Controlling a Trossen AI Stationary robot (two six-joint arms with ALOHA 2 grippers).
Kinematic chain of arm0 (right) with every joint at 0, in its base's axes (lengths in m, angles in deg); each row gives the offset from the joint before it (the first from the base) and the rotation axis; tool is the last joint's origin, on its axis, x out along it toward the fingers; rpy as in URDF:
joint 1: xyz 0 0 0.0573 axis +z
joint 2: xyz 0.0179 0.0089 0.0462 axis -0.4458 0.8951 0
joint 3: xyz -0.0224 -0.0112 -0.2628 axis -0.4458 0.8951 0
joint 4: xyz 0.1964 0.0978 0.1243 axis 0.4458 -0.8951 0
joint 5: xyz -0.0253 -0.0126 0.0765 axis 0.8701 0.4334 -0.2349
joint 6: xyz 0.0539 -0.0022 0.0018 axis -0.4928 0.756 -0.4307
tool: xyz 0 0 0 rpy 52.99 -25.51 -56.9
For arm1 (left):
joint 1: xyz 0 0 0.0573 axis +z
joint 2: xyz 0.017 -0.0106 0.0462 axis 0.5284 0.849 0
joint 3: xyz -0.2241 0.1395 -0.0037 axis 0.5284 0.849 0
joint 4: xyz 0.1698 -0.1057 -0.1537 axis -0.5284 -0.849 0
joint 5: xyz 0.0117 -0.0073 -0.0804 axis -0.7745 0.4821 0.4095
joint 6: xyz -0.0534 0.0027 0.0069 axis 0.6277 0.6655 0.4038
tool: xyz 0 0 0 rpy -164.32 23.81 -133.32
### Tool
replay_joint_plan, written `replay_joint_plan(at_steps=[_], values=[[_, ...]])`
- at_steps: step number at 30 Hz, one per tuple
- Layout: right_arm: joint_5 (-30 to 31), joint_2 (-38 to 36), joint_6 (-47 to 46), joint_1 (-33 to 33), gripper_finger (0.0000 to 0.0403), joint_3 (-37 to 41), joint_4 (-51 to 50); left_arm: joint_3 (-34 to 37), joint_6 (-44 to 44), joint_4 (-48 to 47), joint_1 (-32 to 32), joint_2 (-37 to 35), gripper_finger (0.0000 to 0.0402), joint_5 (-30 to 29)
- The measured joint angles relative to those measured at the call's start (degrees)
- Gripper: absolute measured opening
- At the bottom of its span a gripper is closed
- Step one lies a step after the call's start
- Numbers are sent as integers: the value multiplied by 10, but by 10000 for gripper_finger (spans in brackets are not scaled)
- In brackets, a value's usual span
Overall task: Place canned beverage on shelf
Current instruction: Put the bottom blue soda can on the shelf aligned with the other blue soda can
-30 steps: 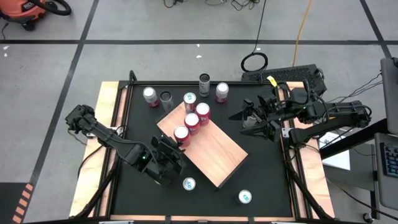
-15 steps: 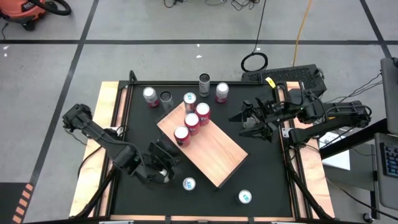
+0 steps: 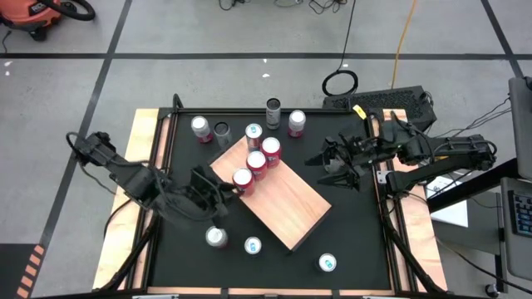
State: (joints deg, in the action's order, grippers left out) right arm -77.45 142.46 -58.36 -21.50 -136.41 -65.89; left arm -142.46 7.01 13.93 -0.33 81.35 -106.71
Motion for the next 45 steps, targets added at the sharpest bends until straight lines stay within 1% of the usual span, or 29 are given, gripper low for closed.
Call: replay_joint_plan(at_steps=[3,7,12,17,22,27,30,34,42,45], values=[[0,0,-2,4,359,-28,-79,-1,-40,-5,5,-16,134,0],[8,2,-3,19,349,-88,-206,-1,-84,-20,17,-42,134,0],[58,20,-36,65,342,-165,-332,-1,-117,-57,33,-67,134,9],[91,80,-98,139,341,-225,-421,-1,-122,-101,41,-85,134,27],[107,153,-133,210,341,-284,-502,-1,-109,-138,41,-92,134,39],[109,206,-172,270,341,-324,-534,-1,-88,-169,41,-91,134,72],[110,230,-190,301,341,-325,-537,-1,-91,-177,41,-91,134,85],[111,265,-208,338,341,-326,-553,0,-101,-179,41,-91,134,85],[185,324,-184,389,341,-326,-568,0,-86,-176,41,-91,134,107],[184,344,-171,399,341,-326,-576,0,-86,-176,41,-91,134,111]])
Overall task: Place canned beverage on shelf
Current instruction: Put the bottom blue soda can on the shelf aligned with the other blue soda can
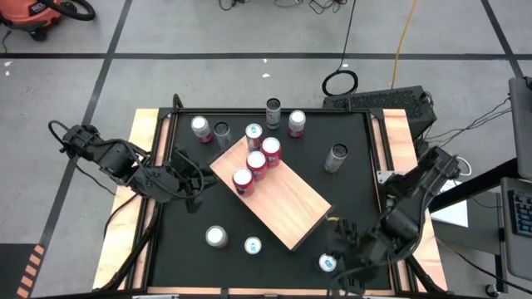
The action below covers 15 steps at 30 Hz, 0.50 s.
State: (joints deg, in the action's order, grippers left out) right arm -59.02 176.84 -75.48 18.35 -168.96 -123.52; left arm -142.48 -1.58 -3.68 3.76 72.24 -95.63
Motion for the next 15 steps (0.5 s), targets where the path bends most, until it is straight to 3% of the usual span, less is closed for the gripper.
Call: replay_joint_plan(at_steps=[15], values=[[-15,67,59,7,341,3,-44,0,-1,0,0,0,134,2]])
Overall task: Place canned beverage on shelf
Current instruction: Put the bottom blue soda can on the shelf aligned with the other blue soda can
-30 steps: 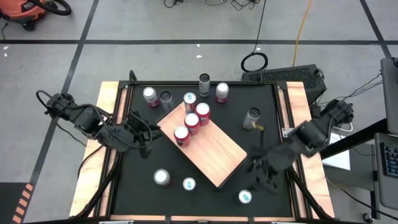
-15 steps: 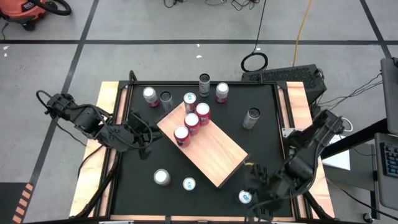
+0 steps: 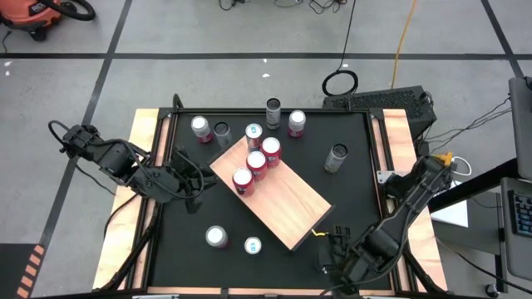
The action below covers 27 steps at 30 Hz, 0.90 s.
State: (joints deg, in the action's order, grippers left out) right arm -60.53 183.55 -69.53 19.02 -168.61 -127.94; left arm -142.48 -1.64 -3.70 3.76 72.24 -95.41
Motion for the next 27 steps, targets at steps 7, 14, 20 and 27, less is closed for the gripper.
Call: replay_joint_plan(at_steps=[7,14,20,27], values=[[-2,1,6,-1,341,40,27,0,0,0,0,0,134,0],[-2,1,8,-1,341,83,67,0,1,0,0,0,134,0],[-1,1,4,-5,341,114,96,0,1,0,0,0,134,0],[2,0,7,-13,341,148,129,0,1,0,0,0,134,0]])
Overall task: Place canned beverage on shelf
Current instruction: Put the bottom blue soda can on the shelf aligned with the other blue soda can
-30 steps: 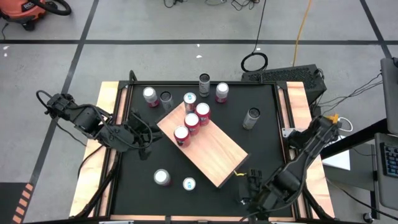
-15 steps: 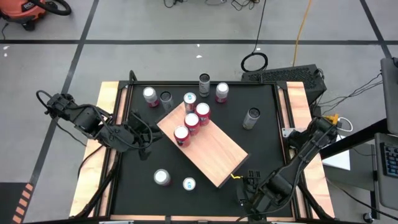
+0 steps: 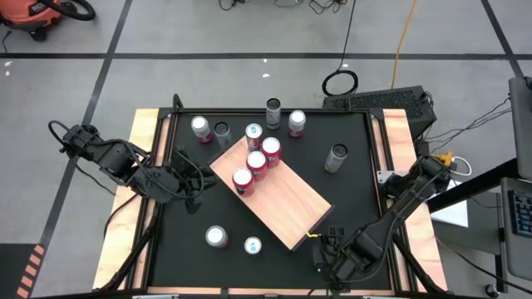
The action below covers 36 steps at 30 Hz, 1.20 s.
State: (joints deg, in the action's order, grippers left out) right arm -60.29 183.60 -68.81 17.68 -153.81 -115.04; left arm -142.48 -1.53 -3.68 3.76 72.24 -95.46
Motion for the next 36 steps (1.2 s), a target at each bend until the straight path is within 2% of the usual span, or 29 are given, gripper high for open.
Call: replay_joint_plan(at_steps=[13,28,32,36], values=[[-23,0,22,-14,339,49,42,0,0,0,0,0,134,0],[-22,0,27,-14,337,50,58,0,-3,-1,0,0,134,-3],[-22,0,27,-14,317,50,58,0,-5,-2,0,0,134,-3],[-23,0,27,-14,272,50,59,0,-5,-2,0,0,134,-3]])
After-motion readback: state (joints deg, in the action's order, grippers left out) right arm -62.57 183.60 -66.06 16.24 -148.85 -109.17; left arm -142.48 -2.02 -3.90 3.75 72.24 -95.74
